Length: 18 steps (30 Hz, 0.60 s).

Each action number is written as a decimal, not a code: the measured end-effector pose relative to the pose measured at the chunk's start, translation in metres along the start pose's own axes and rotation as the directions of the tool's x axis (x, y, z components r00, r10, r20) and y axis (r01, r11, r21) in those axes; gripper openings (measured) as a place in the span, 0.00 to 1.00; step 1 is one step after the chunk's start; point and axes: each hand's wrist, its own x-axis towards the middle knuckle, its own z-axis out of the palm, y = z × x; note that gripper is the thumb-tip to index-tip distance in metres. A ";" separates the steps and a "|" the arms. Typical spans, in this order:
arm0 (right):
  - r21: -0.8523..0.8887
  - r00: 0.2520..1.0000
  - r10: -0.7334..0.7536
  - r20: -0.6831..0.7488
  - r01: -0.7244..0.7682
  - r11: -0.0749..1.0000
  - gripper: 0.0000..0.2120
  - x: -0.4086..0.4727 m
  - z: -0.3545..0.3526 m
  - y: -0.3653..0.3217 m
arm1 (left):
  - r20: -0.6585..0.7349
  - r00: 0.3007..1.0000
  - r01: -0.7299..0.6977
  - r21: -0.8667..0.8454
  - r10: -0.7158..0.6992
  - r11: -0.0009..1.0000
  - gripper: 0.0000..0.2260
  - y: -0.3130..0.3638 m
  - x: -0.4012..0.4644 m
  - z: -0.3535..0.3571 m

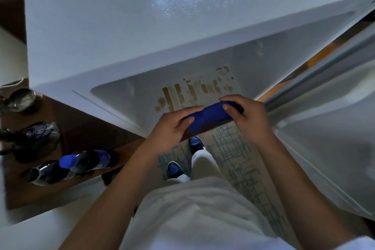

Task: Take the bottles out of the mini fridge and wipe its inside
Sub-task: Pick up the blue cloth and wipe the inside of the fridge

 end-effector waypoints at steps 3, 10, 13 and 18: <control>-0.042 1.000 -0.015 0.008 0.015 0.999 0.12 0.013 0.005 0.006 | -0.029 0.999 0.040 0.004 -0.040 0.999 0.16 -0.005 0.011 0.002; -0.025 0.996 0.013 0.084 -0.011 1.000 0.13 0.050 0.016 0.022 | -0.109 0.985 0.129 -0.042 -0.133 0.991 0.16 -0.019 0.040 0.004; -0.029 0.993 0.032 0.110 -0.029 0.999 0.14 0.063 0.016 0.030 | -0.140 0.982 0.121 -0.036 -0.125 0.992 0.16 -0.020 0.052 0.007; -0.002 0.993 0.097 0.066 -0.097 0.995 0.14 0.071 0.023 0.042 | -0.136 0.986 0.097 -0.002 -0.097 0.995 0.15 -0.023 0.072 0.016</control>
